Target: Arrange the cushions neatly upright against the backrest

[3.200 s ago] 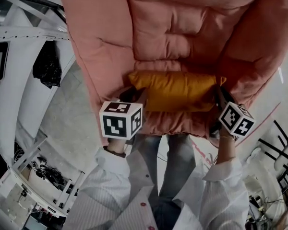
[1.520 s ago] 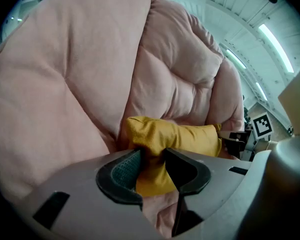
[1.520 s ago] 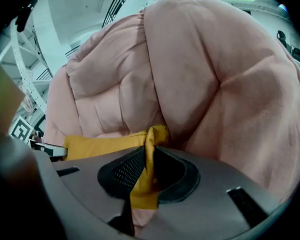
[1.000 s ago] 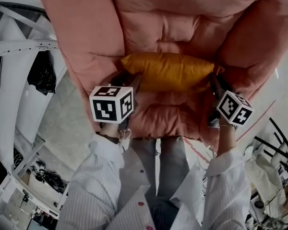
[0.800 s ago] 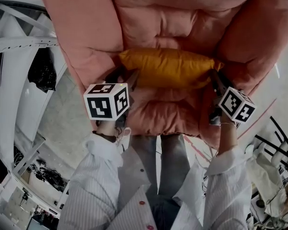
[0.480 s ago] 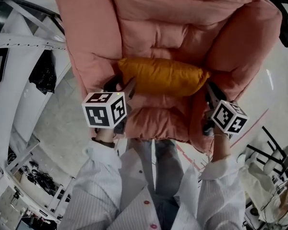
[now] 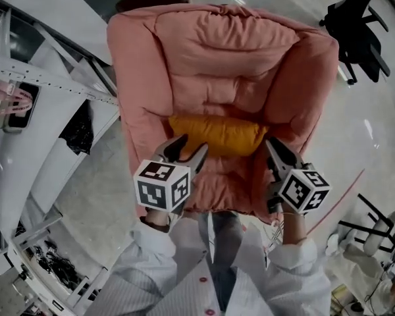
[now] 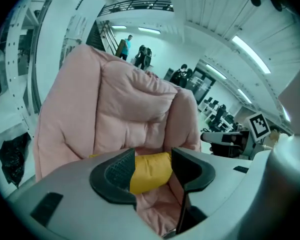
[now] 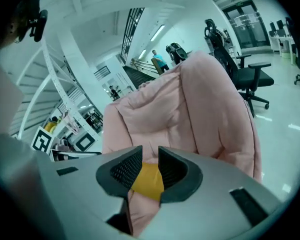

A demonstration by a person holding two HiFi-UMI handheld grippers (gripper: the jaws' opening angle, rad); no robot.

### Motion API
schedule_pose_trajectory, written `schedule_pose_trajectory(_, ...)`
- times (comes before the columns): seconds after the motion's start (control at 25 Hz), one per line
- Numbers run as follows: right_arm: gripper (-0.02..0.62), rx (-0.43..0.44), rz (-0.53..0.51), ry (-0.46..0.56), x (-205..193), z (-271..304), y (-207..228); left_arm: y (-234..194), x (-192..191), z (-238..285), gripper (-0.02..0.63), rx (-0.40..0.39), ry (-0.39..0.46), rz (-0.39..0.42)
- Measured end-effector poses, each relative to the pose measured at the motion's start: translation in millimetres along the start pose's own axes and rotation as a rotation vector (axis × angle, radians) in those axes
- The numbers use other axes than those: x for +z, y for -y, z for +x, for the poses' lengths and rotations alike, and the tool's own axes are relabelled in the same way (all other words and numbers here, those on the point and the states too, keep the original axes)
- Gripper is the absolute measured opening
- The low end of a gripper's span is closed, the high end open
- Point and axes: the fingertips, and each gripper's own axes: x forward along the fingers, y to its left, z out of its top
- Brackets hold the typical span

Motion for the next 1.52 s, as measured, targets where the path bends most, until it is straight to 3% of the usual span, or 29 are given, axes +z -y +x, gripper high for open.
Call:
schedule_pose_trajectory(0.44, 0.066, 0.138, -0.106, 0.135, 50, -64, -86, 83, 44, -59, 0.207, -0.137, 0.063, 0.159)
schedule_pose_trajectory(0.64, 0.063, 0.23, -0.205, 0.18, 74, -83, -130, 109, 66, -86, 0.158, -0.143, 0.146, 0.244)
schedule_pose_trajectory(0.92, 0.04, 0.34, -0.226, 0.263, 103, -117, -188, 135, 105, -136, 0.083, -0.161, 0.33, 0.223)
schedule_pose_trajectory(1.24, 0.018, 0.41, -0.354, 0.3, 120, -163, -234, 173, 130, -185, 0.035, -0.315, 0.493, 0.162)
schedule_pose_trajectory(1.52, 0.015, 0.435, -0.425, 0.296, 124, -186, -250, 200, 139, -206, 0.012, -0.353, 0.521, 0.263)
